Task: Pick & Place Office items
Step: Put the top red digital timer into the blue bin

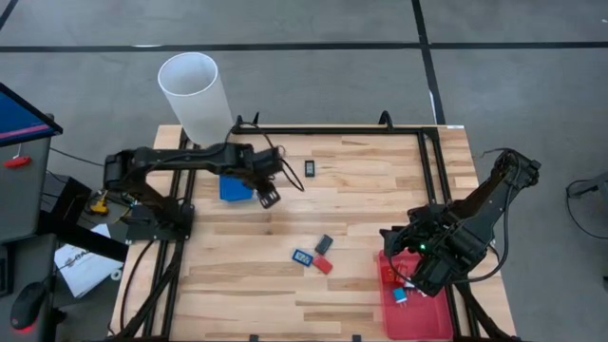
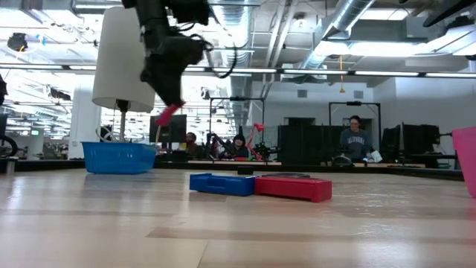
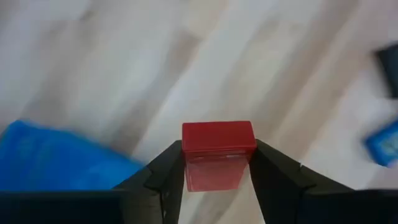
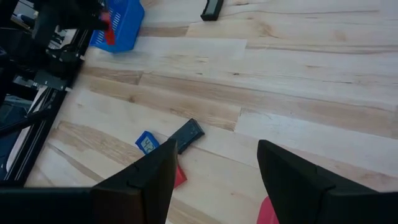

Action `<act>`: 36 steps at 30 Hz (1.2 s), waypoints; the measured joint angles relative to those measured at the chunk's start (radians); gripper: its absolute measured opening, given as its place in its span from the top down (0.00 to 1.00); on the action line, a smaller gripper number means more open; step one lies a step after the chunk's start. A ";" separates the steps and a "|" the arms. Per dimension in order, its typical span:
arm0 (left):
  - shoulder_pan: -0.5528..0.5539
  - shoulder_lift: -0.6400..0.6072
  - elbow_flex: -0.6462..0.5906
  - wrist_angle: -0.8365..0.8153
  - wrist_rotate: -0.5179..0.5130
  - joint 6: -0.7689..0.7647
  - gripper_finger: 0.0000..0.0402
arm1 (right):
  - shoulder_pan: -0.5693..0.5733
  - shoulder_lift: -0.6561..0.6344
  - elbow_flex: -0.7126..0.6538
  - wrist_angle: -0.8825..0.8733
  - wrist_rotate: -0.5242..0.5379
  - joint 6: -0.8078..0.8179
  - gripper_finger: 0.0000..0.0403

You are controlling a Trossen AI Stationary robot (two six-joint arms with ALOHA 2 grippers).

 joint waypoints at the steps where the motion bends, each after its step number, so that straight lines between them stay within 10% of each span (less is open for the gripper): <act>1: 0.009 -0.015 -0.010 -0.027 -0.022 -0.024 0.62 | 0.000 0.000 0.000 0.000 0.000 0.000 0.47; 17: 0.106 -0.280 -0.371 -0.035 -0.218 -0.437 0.60 | 0.001 0.000 -0.007 -0.003 0.034 0.000 0.47; 36: 0.106 -0.306 -0.456 0.089 -0.251 -0.445 0.58 | 0.001 0.000 -0.007 0.036 0.034 0.000 0.47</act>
